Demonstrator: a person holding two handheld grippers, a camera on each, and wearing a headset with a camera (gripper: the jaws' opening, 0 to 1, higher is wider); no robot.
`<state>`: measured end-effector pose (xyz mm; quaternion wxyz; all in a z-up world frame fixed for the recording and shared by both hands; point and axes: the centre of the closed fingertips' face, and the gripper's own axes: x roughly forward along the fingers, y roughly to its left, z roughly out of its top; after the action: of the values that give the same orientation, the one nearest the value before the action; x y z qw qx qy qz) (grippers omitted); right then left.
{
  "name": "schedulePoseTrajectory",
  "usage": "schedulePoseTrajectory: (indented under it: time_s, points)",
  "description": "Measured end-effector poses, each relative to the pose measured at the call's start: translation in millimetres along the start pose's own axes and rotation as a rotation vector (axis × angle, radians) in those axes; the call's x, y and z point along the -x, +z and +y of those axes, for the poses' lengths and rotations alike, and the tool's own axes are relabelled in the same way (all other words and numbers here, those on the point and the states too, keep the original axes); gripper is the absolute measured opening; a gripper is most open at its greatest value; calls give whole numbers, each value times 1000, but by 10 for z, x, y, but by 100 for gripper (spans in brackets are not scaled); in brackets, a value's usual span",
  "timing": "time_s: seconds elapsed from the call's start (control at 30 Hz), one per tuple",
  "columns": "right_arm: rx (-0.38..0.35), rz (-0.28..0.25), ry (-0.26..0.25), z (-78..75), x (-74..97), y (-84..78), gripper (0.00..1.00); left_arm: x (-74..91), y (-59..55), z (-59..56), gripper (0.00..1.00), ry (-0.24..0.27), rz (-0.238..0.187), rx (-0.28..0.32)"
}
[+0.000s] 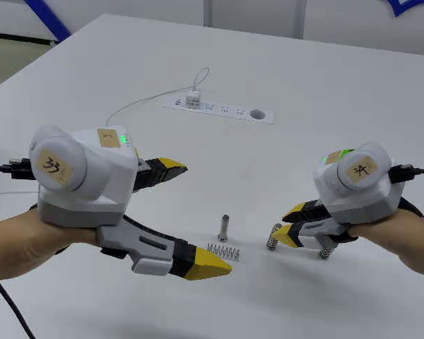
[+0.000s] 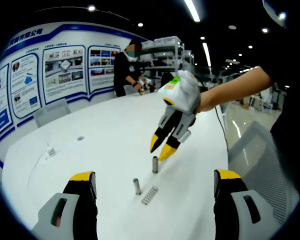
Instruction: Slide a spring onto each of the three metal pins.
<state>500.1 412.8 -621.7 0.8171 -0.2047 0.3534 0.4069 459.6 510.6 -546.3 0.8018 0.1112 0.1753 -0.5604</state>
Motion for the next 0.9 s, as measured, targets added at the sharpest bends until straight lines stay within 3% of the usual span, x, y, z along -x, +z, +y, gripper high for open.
schedulePoseTrajectory:
  time_s: [0.13,0.3,0.5,0.67,0.9]
  points:
    - [18,-62,-12,64,118,158,20,11,-44,13,100,0,9,3]
    - [67,-136,49,393,102,351,20,28,-59,10,100,0,5,2]
    - [113,-87,81,615,-189,285,20,47,-115,5,100,-5,19,-2]
    - [101,-37,70,642,-417,184,20,101,-163,44,100,2,-2,43]
    - [108,22,82,682,-622,74,20,132,-302,65,99,9,34,34]
